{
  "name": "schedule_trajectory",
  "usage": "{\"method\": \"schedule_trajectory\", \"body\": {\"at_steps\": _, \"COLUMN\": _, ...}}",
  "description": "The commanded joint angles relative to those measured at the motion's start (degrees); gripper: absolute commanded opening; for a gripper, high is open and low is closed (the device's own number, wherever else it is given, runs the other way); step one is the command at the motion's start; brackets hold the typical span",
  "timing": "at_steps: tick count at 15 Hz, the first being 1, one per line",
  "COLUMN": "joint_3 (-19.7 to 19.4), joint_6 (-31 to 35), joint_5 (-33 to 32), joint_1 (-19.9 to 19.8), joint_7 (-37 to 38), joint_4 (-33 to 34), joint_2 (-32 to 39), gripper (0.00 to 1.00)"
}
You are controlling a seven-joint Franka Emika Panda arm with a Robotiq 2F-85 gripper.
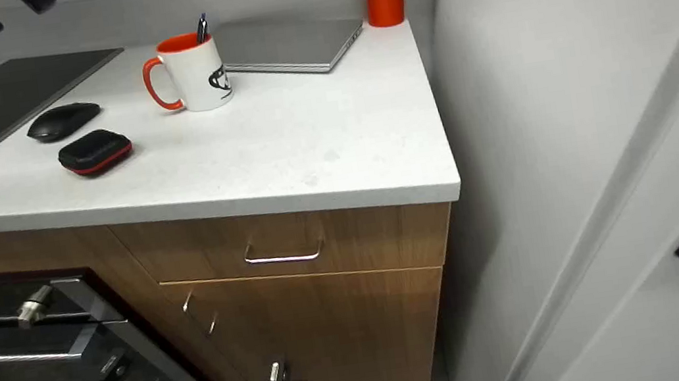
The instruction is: Remove the pen from the mug cup and place it on the table
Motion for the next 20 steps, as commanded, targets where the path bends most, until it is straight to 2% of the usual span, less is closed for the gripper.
{"method": "schedule_trajectory", "body": {"at_steps": 1, "joint_3": -2.2, "joint_6": -0.3, "joint_5": -1.2, "joint_1": 2.4, "joint_7": 0.9, "joint_4": 0.1, "joint_2": 0.4, "gripper": 1.00}}
{"method": "schedule_trajectory", "body": {"at_steps": 6, "joint_3": -2.2, "joint_6": -0.3, "joint_5": -1.2, "joint_1": 2.4, "joint_7": 0.9, "joint_4": 0.1, "joint_2": 0.4, "gripper": 1.00}}
{"method": "schedule_trajectory", "body": {"at_steps": 7, "joint_3": -3.3, "joint_6": 0.9, "joint_5": -0.5, "joint_1": 3.0, "joint_7": -1.2, "joint_4": -0.2, "joint_2": 0.4, "gripper": 1.00}}
{"method": "schedule_trajectory", "body": {"at_steps": 10, "joint_3": -8.2, "joint_6": 7.8, "joint_5": -0.8, "joint_1": 3.1, "joint_7": -8.2, "joint_4": -3.3, "joint_2": -0.4, "gripper": 1.00}}
{"method": "schedule_trajectory", "body": {"at_steps": 15, "joint_3": -14.4, "joint_6": 21.4, "joint_5": -4.4, "joint_1": -1.1, "joint_7": -14.0, "joint_4": -8.4, "joint_2": 1.0, "gripper": 1.00}}
{"method": "schedule_trajectory", "body": {"at_steps": 17, "joint_3": -16.4, "joint_6": 25.2, "joint_5": -3.3, "joint_1": -1.4, "joint_7": -16.6, "joint_4": -9.8, "joint_2": 1.9, "gripper": 1.00}}
{"method": "schedule_trajectory", "body": {"at_steps": 18, "joint_3": -15.1, "joint_6": 21.3, "joint_5": -2.4, "joint_1": -1.0, "joint_7": -14.9, "joint_4": -8.4, "joint_2": 1.3, "gripper": 1.00}}
{"method": "schedule_trajectory", "body": {"at_steps": 20, "joint_3": -15.6, "joint_6": 21.8, "joint_5": -2.4, "joint_1": -1.3, "joint_7": -15.3, "joint_4": -8.7, "joint_2": 1.8, "gripper": 1.00}}
